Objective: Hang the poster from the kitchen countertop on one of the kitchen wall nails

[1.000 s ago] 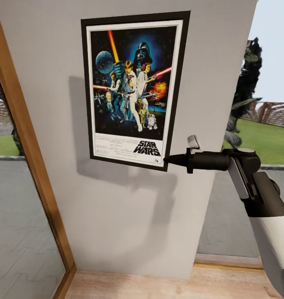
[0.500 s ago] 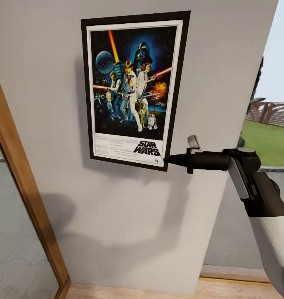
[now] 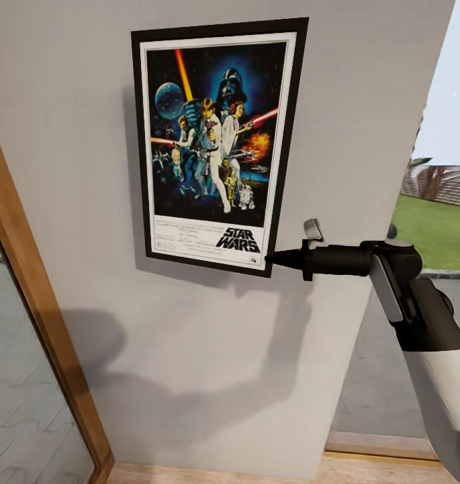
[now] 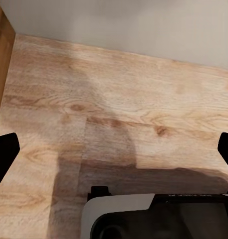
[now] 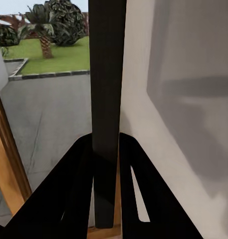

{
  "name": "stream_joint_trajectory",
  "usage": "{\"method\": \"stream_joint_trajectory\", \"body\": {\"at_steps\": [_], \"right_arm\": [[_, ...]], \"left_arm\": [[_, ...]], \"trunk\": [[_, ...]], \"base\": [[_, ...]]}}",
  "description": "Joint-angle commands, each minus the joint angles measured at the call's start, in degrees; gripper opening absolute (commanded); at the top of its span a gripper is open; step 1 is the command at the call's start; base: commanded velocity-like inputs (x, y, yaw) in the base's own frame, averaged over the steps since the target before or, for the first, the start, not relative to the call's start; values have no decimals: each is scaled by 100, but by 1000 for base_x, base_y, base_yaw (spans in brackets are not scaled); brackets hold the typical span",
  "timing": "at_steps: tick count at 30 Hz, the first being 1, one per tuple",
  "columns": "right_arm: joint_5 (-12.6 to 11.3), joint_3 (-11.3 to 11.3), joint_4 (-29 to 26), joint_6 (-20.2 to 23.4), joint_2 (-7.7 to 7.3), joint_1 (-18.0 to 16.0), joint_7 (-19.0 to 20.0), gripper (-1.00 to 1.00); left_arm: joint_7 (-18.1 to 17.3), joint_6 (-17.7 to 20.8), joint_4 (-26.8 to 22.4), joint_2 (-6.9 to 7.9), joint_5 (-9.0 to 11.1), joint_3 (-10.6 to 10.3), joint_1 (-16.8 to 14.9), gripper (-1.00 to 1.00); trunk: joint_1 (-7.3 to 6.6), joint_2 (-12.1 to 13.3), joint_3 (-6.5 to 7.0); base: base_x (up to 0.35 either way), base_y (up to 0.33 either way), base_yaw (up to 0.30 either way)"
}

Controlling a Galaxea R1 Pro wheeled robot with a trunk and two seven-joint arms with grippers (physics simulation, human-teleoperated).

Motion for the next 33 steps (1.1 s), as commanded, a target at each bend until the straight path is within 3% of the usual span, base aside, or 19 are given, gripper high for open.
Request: {"method": "stream_joint_trajectory", "body": {"at_steps": [1, 33], "right_arm": [[-40, 8, 1, 47, -5, -2, -5, -100], [-40, 8, 1, 47, -5, -2, -5, -100]], "left_arm": [[-37, 6, -3, -1, 39, 15, 3, 100], [-38, 6, -3, -1, 39, 27, 3, 100]], "trunk": [[2, -3, -1], [2, -3, -1]], "base": [[1, 0, 0], [20, 0, 0]]}}
